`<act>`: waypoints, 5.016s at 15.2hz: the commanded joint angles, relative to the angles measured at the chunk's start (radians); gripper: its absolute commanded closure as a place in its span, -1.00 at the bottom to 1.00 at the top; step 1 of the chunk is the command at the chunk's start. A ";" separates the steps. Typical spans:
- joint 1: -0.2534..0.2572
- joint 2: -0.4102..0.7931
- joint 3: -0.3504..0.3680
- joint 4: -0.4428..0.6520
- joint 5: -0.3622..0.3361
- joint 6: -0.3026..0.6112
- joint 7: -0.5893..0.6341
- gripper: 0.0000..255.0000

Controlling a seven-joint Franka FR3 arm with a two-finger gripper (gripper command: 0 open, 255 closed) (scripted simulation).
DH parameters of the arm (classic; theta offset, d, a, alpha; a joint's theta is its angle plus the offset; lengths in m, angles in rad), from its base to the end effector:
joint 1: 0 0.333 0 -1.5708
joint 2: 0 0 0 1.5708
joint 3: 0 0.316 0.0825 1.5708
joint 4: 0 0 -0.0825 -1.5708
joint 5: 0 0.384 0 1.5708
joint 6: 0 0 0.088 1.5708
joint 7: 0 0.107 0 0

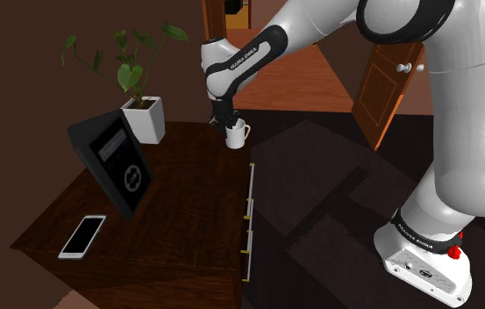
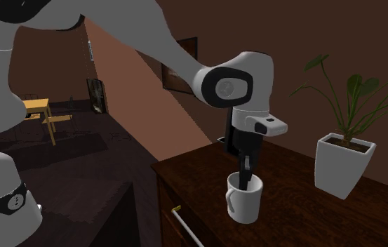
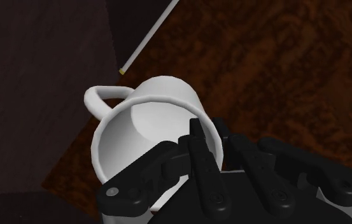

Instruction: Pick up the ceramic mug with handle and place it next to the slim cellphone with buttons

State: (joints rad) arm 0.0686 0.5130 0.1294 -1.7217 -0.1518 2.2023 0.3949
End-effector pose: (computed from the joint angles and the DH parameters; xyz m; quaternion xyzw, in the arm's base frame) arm 0.6546 0.1177 0.2888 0.9977 -0.0605 -0.0042 0.0314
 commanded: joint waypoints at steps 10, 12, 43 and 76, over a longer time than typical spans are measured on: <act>-0.003 -0.073 0.009 0.042 0.017 -0.114 -0.014 1.00; -0.004 -0.084 0.010 0.053 0.019 -0.136 -0.017 1.00; 0.325 -0.069 0.149 0.191 -0.019 -0.295 0.436 1.00; 0.530 0.222 0.162 0.354 -0.100 -0.189 0.665 1.00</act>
State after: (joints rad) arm 0.5971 0.7311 0.2920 -1.3598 -0.2501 2.0014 1.0564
